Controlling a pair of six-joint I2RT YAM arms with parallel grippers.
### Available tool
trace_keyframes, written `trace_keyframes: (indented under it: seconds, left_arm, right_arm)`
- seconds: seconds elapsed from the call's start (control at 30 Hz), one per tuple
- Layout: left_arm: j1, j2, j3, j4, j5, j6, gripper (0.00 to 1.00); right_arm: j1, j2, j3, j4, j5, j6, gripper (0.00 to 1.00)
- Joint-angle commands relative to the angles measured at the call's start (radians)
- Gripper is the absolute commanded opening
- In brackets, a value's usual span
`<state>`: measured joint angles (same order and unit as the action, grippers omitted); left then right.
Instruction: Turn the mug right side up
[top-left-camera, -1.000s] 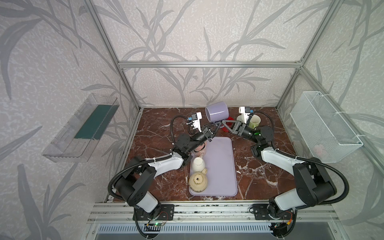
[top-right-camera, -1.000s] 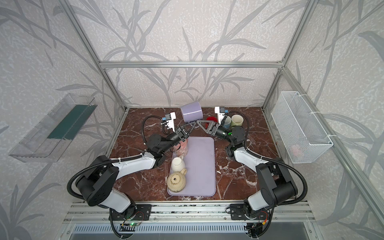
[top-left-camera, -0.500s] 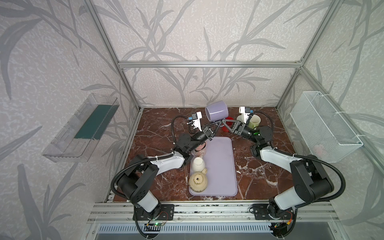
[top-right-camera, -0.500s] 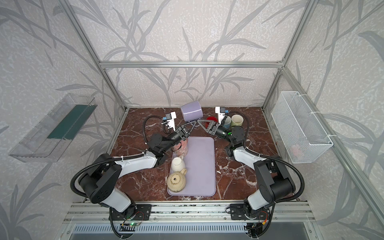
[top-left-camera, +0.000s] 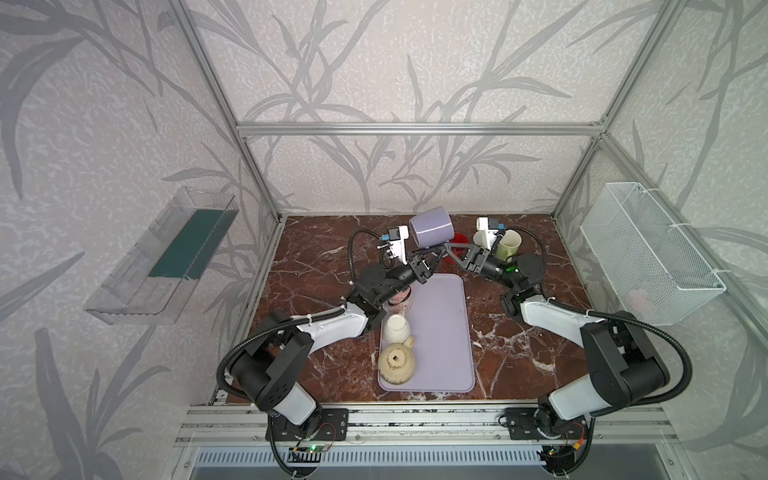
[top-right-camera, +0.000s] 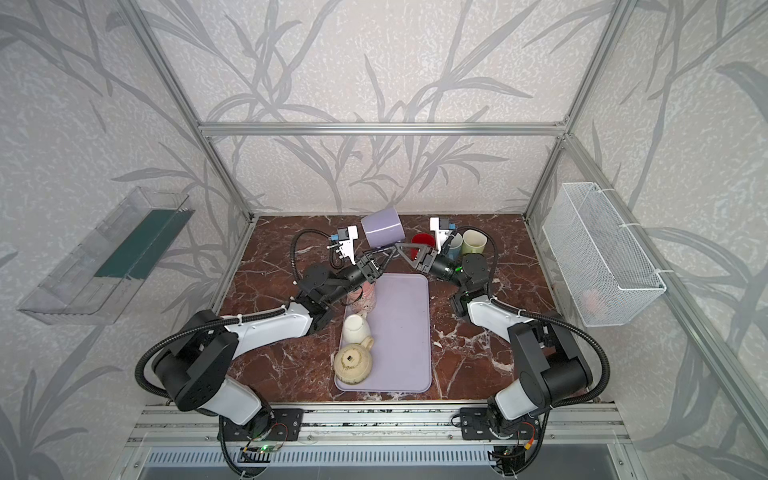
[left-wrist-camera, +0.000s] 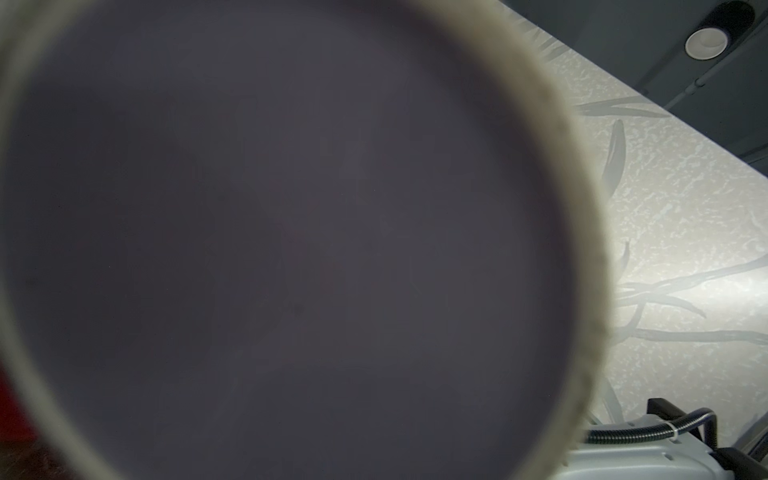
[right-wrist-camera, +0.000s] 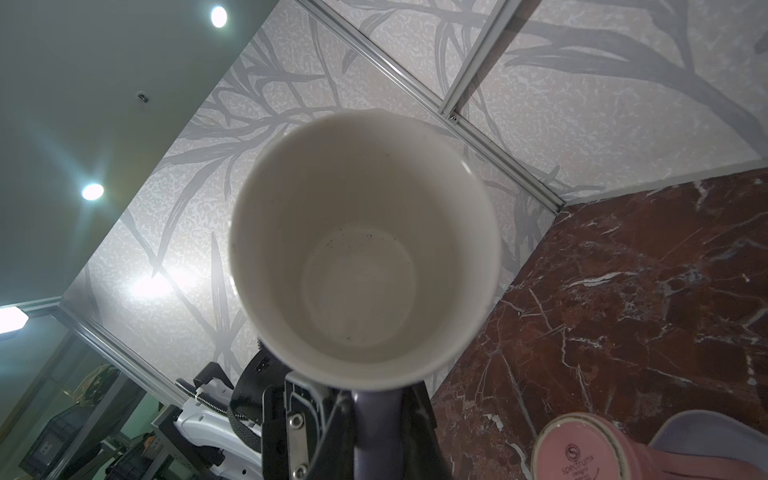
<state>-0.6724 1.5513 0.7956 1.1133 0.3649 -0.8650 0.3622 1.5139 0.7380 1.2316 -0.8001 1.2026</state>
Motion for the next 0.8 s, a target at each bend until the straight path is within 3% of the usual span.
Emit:
trace_keyframes:
  seconds: [0.0,0.23,0.47,0.67,0.77]
  left_arm:
    - [-0.001,-0.066,-0.033,-0.025,-0.025,0.060,0.39]
    - [0.000,-0.129,-0.076,-0.119,-0.059,0.097,0.55]
    - [-0.001,-0.200,-0.096,-0.265,-0.075,0.154,0.99]
    - [0.005,-0.314,-0.077,-0.482,-0.098,0.167,0.99]
    - [0.008,-0.405,-0.049,-0.691,-0.186,0.174,0.99]
  right_arm:
    - [0.009,-0.088,-0.001,-0.032,0.014,-0.096,0.00]
    - [0.009,-0.117,-0.028,-0.093,0.044,-0.144,0.00]
    - [0.009,-0.136,-0.070,-0.143,0.122,-0.206,0.00]
    - [0.009,-0.155,-0.069,-0.247,0.180,-0.298,0.00]
    - [0.009,-0.148,-0.051,-0.308,0.205,-0.331,0.00]
